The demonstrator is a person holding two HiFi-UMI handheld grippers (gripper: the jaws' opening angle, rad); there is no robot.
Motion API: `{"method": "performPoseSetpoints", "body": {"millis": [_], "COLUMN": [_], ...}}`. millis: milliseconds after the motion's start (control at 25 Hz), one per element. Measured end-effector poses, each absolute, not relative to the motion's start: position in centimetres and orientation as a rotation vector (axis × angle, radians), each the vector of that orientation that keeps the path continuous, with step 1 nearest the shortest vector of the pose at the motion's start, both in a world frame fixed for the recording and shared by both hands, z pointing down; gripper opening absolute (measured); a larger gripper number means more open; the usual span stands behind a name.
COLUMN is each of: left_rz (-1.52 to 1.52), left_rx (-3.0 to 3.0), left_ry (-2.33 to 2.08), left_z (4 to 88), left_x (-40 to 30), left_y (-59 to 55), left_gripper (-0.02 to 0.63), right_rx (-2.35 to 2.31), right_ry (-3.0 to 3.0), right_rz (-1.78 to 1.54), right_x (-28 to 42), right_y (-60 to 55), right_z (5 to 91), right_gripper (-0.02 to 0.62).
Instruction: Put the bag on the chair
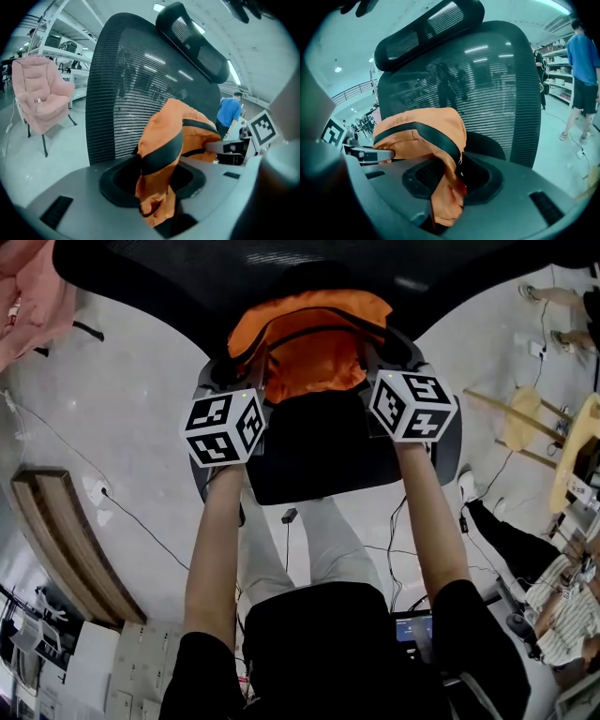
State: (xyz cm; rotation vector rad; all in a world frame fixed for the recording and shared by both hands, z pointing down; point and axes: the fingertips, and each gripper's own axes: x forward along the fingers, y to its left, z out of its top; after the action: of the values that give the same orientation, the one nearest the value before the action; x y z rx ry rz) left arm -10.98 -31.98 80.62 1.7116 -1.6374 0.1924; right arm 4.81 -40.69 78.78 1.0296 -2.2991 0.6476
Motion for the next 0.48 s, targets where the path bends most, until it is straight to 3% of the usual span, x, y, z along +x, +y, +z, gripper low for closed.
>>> {"method": "performPoseSetpoints", "body": {"millis": [160, 480], "left_rz": [0.188, 0.202], "left_rx": [1.731, 1.767], "left_ry": [-1.624, -1.597], "left_z": [81.0, 80.9], "left_x": [-10.8, -9.0], "left_y": [-32.1, -32.0], "left_gripper": [0.203, 0.25], "right_rx": [1.038, 1.051], "right_ry": [-2.285, -2.275], "right_rz": [0.662, 0.7], "right_x": [5.0, 6.3], "right_y": [-40.6, -40.3], "right_z": [79.3, 79.4], "right_gripper": [0.101, 0.153]}}
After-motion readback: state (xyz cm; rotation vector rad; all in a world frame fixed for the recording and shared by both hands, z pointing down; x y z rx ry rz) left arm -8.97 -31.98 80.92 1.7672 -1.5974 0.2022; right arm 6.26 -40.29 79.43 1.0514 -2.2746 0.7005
